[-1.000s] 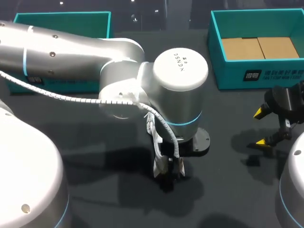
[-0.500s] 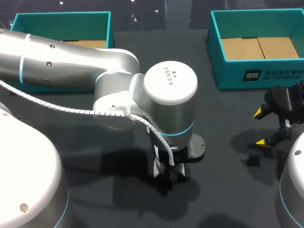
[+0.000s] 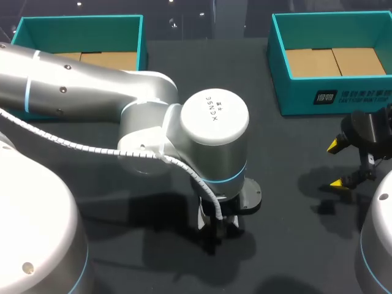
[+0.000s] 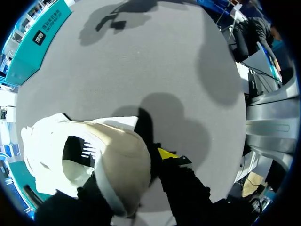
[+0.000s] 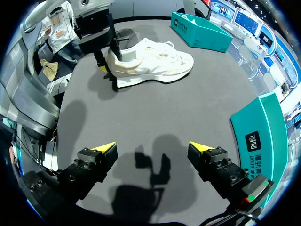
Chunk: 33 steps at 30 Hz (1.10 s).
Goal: Take the shoe out of the shoebox, open the shoe tongue, remove and reinsert the insole, then place the shoe into the shoebox
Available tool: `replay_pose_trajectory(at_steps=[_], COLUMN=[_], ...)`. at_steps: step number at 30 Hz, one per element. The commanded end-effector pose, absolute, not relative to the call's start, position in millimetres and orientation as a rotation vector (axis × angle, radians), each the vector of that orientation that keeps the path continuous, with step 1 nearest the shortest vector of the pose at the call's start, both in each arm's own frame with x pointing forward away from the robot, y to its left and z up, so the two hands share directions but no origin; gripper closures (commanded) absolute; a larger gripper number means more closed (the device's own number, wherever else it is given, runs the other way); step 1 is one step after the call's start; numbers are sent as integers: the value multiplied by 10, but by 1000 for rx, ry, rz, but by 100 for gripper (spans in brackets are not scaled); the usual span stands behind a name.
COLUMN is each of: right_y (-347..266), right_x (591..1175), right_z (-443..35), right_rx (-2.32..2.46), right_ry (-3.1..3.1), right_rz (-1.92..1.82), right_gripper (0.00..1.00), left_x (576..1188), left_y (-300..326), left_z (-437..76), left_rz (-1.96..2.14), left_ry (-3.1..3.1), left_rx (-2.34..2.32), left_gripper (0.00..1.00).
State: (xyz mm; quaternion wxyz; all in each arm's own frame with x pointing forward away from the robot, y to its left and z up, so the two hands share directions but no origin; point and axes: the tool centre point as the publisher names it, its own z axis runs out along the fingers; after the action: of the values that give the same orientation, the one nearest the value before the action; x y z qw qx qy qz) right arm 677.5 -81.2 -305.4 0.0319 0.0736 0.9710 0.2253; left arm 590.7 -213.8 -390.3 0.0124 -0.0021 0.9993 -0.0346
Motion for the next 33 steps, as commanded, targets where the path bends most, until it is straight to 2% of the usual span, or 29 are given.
replay_pose_trajectory(at_steps=[1,11,23,33], right_y=[-806,-806,-806,-806], right_x=[6758,6758,6758,6758], right_z=[-3058,-3058,-3058,-3058], right_rx=[227,227,227,227], right_ry=[2988,2988,2988,2988], right_rz=[689,689,689,689], right_gripper=[0,0,0,0], left_x=[5915,5963,6498,6498], left_y=[-2153,-2069,-1602,-1602], left_z=[-3925,-3612,-2531,-2531], left_rz=[-105,-128,9,9], left_ry=[3121,3159,3207,3207], left_rx=[-9,0,28,28], left_gripper=[100,100,100,100])
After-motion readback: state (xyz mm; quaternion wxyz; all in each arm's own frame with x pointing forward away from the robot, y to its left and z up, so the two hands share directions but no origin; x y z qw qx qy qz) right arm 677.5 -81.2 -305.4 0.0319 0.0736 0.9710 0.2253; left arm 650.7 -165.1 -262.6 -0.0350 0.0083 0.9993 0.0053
